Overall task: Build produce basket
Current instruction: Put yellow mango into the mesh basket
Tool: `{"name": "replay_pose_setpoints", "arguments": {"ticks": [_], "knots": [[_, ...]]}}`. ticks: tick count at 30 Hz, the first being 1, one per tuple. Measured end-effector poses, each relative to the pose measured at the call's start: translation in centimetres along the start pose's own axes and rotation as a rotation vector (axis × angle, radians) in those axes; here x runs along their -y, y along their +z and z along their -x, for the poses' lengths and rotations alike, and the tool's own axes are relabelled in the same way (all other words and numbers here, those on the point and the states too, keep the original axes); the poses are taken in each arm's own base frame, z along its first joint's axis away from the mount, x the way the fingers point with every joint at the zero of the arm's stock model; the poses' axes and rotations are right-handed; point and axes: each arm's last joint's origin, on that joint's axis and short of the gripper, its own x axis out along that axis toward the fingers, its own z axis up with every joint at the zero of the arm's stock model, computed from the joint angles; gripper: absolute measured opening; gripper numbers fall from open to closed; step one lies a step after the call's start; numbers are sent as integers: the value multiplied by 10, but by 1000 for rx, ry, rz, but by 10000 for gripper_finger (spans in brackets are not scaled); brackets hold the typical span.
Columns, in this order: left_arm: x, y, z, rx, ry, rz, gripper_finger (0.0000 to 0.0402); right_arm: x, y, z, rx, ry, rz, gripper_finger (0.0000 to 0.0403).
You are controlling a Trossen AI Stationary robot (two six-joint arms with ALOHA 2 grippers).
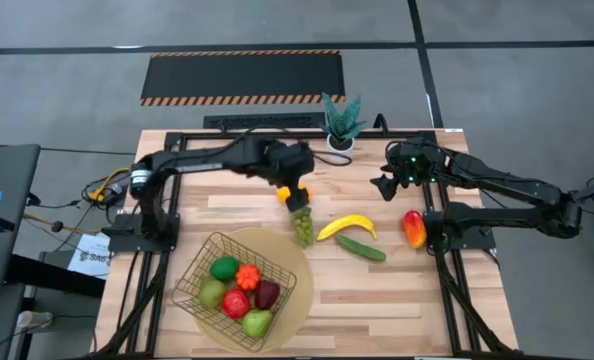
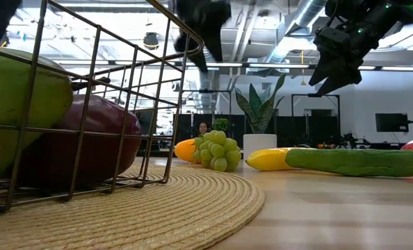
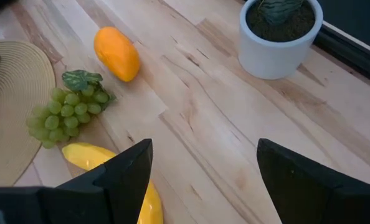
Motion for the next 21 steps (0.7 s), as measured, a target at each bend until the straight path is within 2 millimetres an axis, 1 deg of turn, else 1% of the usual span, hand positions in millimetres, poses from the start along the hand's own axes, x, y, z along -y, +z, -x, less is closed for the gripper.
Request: {"name": "replay_pose_setpoints", "arguments": {"ticks": [3, 6, 9, 14, 18, 21], "knots": [[-15, 4, -25, -51, -21, -29, 361, 0, 0, 0, -4, -1, 1, 311], [-26, 6, -50, -90, -50, -49, 361, 0, -1, 0, -6, -2, 4, 311], [-33, 4, -77, -151, -50, -95, 361, 0, -1, 0, -7, -2, 4, 311], [-38, 0, -112, -214, -59, -167, 361, 0, -1, 0, -7, -2, 6, 311], [-46, -3, -132, -254, -96, -149, 361, 0, -1, 0, -7, -3, 8, 311], [-53, -6, -140, -277, -123, -151, 361, 0, -1, 0, -6, -3, 8, 311]]}}
